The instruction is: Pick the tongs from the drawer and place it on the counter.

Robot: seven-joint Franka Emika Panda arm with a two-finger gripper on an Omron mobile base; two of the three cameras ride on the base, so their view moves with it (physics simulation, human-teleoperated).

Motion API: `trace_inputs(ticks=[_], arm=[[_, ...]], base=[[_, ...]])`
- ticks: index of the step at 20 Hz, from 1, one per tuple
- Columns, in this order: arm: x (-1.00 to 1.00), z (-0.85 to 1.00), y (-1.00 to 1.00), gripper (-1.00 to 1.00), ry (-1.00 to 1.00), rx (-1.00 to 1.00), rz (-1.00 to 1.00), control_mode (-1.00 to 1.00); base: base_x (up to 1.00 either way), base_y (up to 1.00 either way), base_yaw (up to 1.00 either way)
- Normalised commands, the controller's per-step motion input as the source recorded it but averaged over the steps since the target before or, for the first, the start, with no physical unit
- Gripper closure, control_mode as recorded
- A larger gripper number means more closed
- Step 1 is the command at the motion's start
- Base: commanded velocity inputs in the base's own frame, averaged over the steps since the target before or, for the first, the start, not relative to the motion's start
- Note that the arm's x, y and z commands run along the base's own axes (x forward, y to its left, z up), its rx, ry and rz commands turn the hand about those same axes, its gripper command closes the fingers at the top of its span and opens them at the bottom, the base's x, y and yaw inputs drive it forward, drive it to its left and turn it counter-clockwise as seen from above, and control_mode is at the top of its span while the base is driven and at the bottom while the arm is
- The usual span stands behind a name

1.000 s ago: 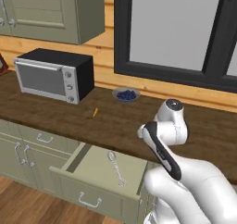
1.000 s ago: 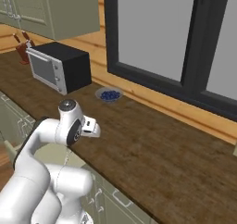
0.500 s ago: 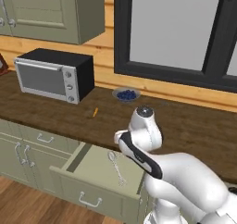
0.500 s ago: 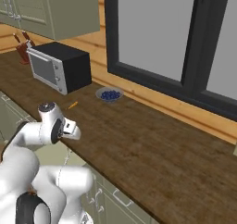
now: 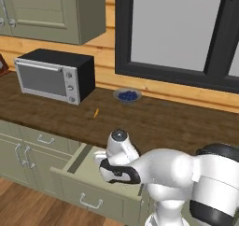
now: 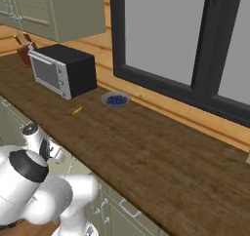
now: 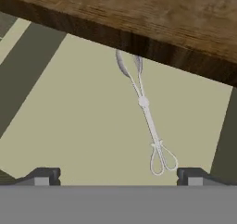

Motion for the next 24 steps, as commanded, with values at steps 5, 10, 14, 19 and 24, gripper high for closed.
trace_inputs(ticks=[5, 10, 14, 19, 24], arm=[[0.03, -0.33, 0.81, -1.00, 0.14, 0.09, -0.17, -1.00], [0.15, -0.36, 0.67, -1.00, 0.09, 0.02, -0.11, -1.00], [-0.53, -0.73, 0.66, -1.00, 0.25, 0.00, -0.04, -1.00], [-1.00, -0.51, 0.75, -1.00, 0.24, 0.00, 0.00, -1.00], [-1.00, 0.12, 0.94, -1.00, 0.03, -0.11, 0.03, -1.00]], base=[[0.00, 0.00, 0.00], [0.00, 0.00, 0.00], [0.00, 0.00, 0.00], [0.00, 0.00, 0.00], [0.00, 0.00, 0.00]])
